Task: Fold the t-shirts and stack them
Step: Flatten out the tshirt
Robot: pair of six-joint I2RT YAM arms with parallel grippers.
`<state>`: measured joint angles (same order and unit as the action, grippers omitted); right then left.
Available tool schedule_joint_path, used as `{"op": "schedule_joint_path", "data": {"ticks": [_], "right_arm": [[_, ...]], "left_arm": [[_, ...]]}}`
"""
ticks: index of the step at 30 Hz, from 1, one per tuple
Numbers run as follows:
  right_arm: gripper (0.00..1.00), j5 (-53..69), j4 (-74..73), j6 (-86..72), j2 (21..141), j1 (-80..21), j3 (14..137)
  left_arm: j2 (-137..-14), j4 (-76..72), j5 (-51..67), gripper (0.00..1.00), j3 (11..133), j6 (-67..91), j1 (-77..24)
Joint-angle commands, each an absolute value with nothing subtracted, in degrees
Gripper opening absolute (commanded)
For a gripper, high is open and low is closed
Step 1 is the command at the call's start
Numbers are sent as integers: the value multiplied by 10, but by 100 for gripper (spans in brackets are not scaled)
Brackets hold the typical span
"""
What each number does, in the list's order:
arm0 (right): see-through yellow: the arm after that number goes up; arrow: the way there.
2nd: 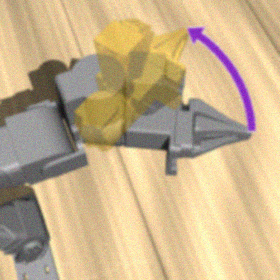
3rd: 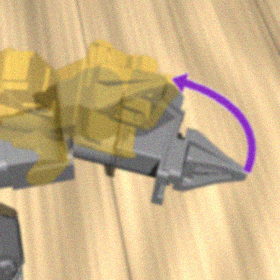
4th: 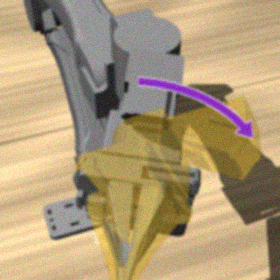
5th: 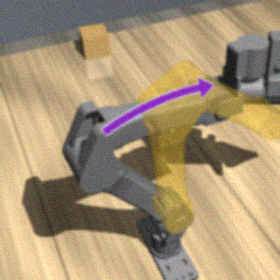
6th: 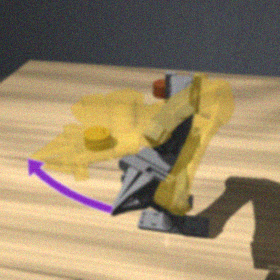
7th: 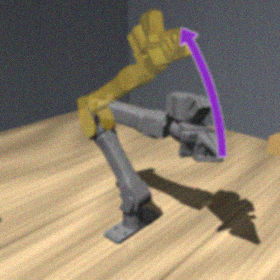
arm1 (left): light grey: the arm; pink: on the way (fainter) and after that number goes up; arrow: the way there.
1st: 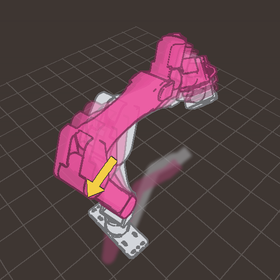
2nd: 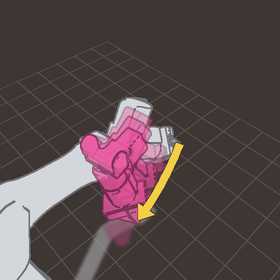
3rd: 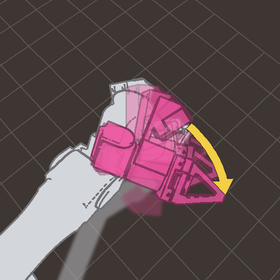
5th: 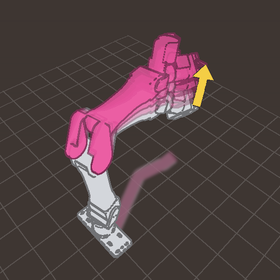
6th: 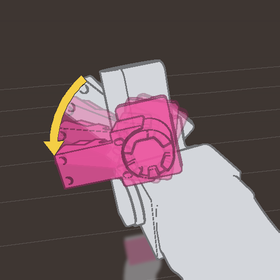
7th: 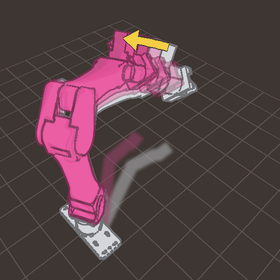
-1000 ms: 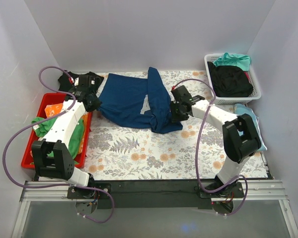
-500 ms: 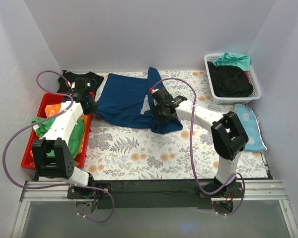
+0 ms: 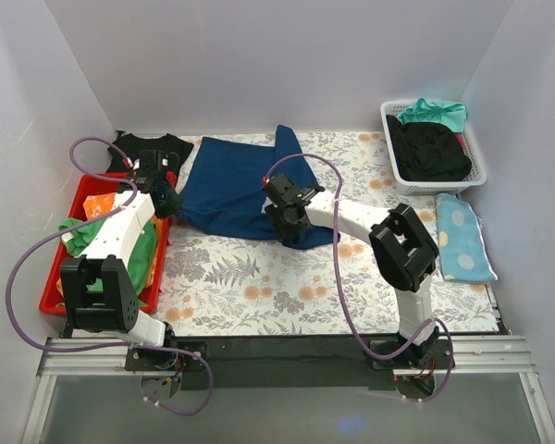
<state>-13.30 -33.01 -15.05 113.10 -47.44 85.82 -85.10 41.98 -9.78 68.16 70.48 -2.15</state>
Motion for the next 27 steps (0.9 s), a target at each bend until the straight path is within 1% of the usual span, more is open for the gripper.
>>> {"op": "schedule_joint_path", "data": {"ticks": [1, 2, 3, 5, 6, 7, 13, 18, 23, 26, 27], "right_arm": [[57, -175, -352, -155, 1147, -470, 880], [56, -176, -355, -156, 1149, -468, 880], [45, -176, -357, -160, 1150, -467, 880], [28, -185, -365, -163, 1149, -463, 878], [8, -192, -370, -165, 1145, -462, 879], [1, -203, -382, -173, 1142, -461, 878], [1, -276, -413, -195, 1062, -422, 853], [1, -323, -425, -180, 985, -363, 860], [1, -371, -443, -150, 976, -322, 922], [1, -381, -442, -128, 999, -293, 981], [1, -383, -441, -119, 1010, -285, 1018]], "left_arm": [[-843, 417, -89, 0, 673, 700, -14], [-843, 417, -87, 0, 672, 700, -13], [-842, 417, -87, 0, 673, 700, -11], [-841, 417, -90, 0, 672, 700, -11], [-840, 418, -91, 0, 673, 700, -8], [-840, 420, -94, 0, 676, 700, -6], [-823, 432, -124, 0, 690, 708, -1], [-809, 443, -130, 0, 706, 711, 19], [-802, 450, -127, 0, 733, 713, 21], [-799, 457, -131, 0, 751, 713, 20], [-800, 459, -131, 0, 753, 713, 21]]}}
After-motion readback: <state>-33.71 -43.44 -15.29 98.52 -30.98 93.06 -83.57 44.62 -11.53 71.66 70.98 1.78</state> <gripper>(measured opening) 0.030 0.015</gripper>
